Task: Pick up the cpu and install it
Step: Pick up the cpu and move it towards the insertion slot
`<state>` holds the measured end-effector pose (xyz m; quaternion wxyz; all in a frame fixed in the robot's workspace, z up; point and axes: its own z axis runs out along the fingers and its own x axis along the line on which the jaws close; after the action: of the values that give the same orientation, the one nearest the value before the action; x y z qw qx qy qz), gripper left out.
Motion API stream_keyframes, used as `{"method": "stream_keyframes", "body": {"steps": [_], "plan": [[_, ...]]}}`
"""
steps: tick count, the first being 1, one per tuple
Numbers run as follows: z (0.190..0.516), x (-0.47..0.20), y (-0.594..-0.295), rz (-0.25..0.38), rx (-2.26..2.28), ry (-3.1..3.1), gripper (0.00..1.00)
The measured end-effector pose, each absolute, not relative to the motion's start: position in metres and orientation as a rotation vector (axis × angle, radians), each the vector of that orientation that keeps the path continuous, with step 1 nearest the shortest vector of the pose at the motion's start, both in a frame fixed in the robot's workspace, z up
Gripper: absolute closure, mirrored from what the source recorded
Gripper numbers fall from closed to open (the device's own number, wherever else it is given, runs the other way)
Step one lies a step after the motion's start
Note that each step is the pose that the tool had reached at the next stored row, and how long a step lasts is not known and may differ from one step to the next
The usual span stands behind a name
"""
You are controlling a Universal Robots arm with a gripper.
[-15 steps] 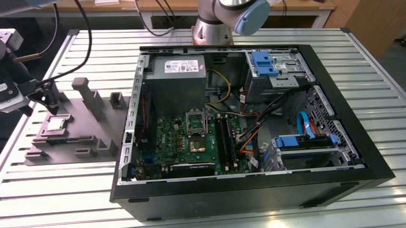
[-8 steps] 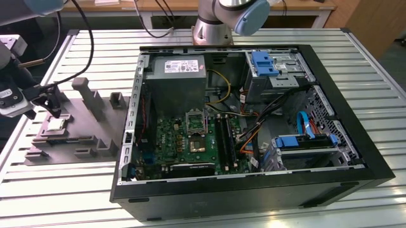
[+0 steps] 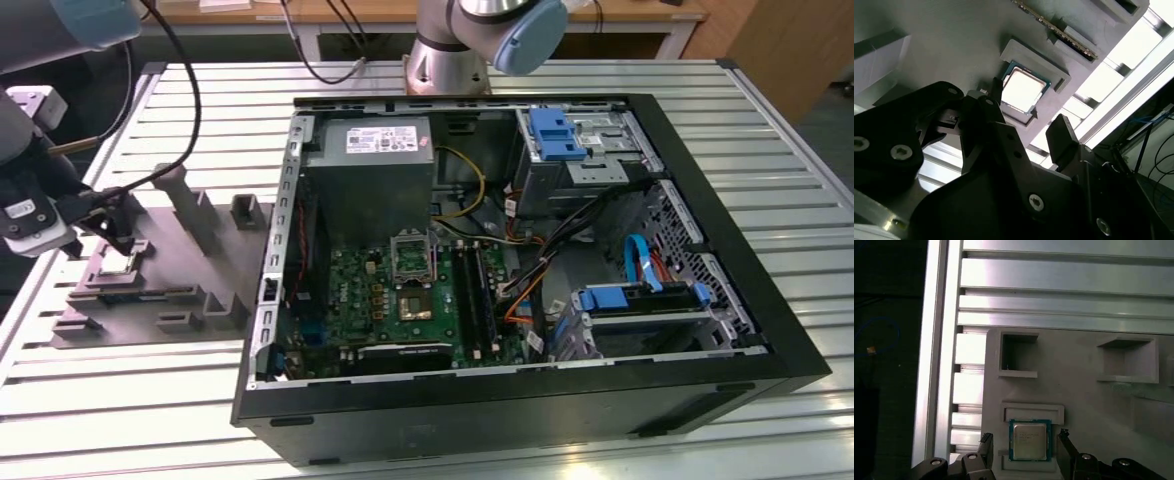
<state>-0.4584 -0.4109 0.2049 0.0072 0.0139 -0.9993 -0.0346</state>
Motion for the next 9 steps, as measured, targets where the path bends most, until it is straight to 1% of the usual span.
{"method": "stream_keyframes", "body": {"steps": [9], "plan": [[0.1975, -0.4563, -0.4118, -0.108, 0.042, -3.125, 0.38]]}}
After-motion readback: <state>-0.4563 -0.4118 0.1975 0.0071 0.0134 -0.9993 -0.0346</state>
